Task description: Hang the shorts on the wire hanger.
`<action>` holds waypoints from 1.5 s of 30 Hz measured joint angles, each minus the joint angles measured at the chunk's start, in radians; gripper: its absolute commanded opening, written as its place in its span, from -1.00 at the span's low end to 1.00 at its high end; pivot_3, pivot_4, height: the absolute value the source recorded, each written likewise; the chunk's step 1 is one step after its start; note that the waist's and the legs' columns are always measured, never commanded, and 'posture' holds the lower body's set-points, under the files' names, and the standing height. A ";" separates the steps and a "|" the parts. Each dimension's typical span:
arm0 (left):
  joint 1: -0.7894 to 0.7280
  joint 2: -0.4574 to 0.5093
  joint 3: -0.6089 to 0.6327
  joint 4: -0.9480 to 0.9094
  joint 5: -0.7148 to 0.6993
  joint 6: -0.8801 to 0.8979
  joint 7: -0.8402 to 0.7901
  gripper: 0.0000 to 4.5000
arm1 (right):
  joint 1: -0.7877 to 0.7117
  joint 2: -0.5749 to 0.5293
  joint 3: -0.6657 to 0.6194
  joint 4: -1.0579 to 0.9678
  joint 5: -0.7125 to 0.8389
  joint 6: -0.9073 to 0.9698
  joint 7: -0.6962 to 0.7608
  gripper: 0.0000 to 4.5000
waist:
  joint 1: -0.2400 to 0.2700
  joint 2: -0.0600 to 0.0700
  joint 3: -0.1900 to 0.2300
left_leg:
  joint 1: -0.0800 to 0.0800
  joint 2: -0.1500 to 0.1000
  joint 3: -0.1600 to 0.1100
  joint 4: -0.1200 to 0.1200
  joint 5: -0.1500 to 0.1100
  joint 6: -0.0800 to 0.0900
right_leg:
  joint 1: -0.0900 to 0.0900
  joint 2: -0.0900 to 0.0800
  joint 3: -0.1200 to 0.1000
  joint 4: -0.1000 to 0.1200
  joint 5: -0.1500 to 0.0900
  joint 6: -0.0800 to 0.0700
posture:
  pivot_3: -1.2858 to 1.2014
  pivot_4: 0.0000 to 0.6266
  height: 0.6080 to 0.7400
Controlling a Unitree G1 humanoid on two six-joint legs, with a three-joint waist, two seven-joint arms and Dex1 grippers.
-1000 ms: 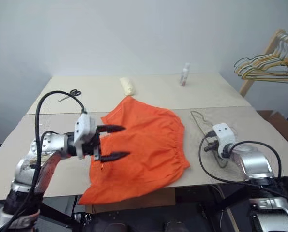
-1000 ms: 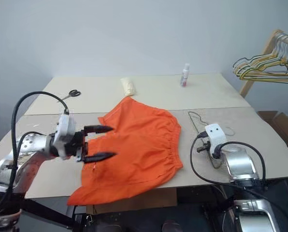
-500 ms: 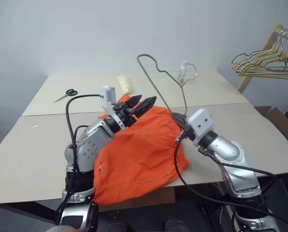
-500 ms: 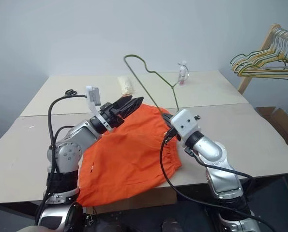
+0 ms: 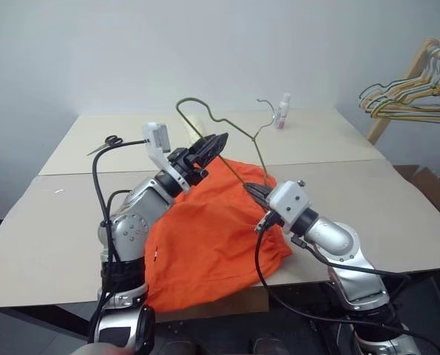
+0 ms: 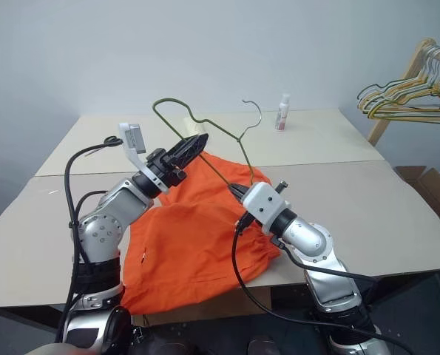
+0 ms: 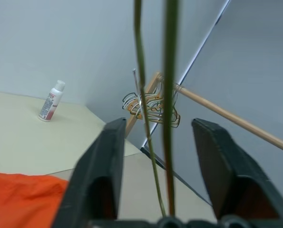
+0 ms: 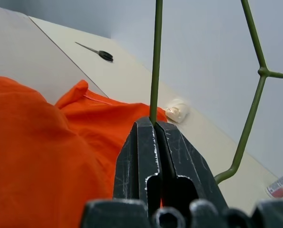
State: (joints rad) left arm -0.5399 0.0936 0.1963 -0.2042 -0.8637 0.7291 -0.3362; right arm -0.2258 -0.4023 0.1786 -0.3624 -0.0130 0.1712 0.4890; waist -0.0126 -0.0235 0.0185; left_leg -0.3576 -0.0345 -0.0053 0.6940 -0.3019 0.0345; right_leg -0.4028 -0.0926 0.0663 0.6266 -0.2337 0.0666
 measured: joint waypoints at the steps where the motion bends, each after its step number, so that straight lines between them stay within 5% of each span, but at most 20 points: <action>1: 0.000 -0.001 -0.002 0.000 0.000 -0.001 0.002 -0.56 | 0.000 0.000 0.000 0.002 -0.006 -0.001 -0.002 -1.00 | -0.001 0.000 0.000 | 0.000 0.000 0.000 0.000 0.000 0.000 | 0.000 0.000 0.000 0.000 0.000 0.000 | 0.02 -1.00 1.00; 4: 0.000 -0.011 -0.001 0.003 -0.005 -0.004 0.012 -0.99 | 0.000 0.001 0.002 0.003 -0.026 -0.014 -0.012 -1.00 | -0.002 0.000 0.000 | 0.000 0.000 0.000 0.000 0.000 0.000 | 0.000 0.000 0.000 0.000 0.000 0.000 | 0.02 -1.00 1.00; 8: 0.000 -0.018 -0.003 0.007 -0.015 -0.004 0.018 -0.99 | -0.001 0.007 0.013 0.020 -0.086 -0.041 -0.041 -1.00 | -0.002 0.000 0.000 | 0.000 -0.001 0.000 0.000 0.000 0.000 | 0.000 0.000 0.000 0.000 0.000 0.000 | 0.01 -1.00 1.00; 17: -0.006 0.009 -0.005 0.033 0.034 -0.065 -0.010 -1.00 | -0.007 -0.005 0.036 0.034 -0.145 -0.120 -0.033 0.25 | -0.003 0.000 0.000 | 0.000 -0.001 0.000 0.000 0.002 -0.003 | 0.000 0.000 0.000 0.000 0.000 0.000 | 0.01 -1.00 1.00; 20: -0.018 0.051 0.036 0.044 -0.007 -0.076 -0.070 -1.00 | -0.006 -0.008 -0.010 0.015 -0.052 -0.077 0.012 0.69 | -0.003 0.000 0.000 | 0.000 -0.001 0.000 0.000 0.001 -0.002 | 0.000 0.000 0.000 0.000 0.000 0.000 | 0.01 -1.00 1.00; 22: -0.019 0.116 0.060 0.046 -0.054 -0.074 -0.168 -1.00 | -0.004 -0.054 -0.085 -0.051 0.171 0.120 0.109 0.99 | -0.004 0.000 0.000 | 0.000 0.001 -0.001 0.000 0.000 0.000 | 0.000 0.000 0.000 -0.001 0.000 0.000 | 0.02 -1.00 1.00; 25: -0.019 0.231 0.106 0.047 -0.147 -0.057 -0.348 -1.00 | -0.009 -0.182 -0.233 -0.099 0.510 0.412 0.252 0.99 | -0.004 0.000 0.000 | 0.000 0.002 -0.001 0.000 -0.001 0.001 | 0.001 -0.001 -0.001 -0.002 0.000 0.000 | 0.01 -1.00 1.00; 32: -0.022 0.349 0.134 0.098 -0.282 -0.002 -0.668 -1.00 | -0.118 -0.366 -0.352 0.038 0.955 0.772 0.525 0.99 | -0.005 0.000 0.001 | 0.007 0.004 -0.001 0.000 -0.001 0.003 | 0.012 0.001 -0.004 -0.004 -0.001 -0.001 | 0.01 -1.00 1.00; 37: -0.044 0.343 0.124 0.121 -0.281 -0.008 -0.756 -1.00 | -0.229 -0.390 -0.270 0.119 1.057 0.911 0.662 0.99 | -0.008 -0.001 0.001 | 0.007 0.005 -0.001 0.001 -0.002 0.003 | 0.011 0.002 -0.004 -0.005 0.000 -0.001 | 0.00 -1.00 1.00; 45: -0.052 0.296 0.115 0.125 -0.280 -0.013 -0.732 -1.00 | -0.289 -0.289 -0.168 0.156 0.995 0.929 0.568 0.99 | 0.001 -0.001 0.001 | 0.000 0.004 -0.001 0.001 -0.001 0.002 | 0.003 -0.001 -0.003 -0.003 0.000 0.000 | 0.01 -1.00 1.00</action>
State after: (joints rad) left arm -0.5916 0.3896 0.3117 -0.0796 -1.1432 0.7165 -1.0682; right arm -0.5152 -0.6910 0.0110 -0.2065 0.9818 1.1003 1.0574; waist -0.0116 -0.0245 0.0195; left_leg -0.3575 -0.0304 -0.0067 0.6952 -0.3032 0.0368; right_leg -0.4001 -0.0935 0.0631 0.6240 -0.2337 0.0663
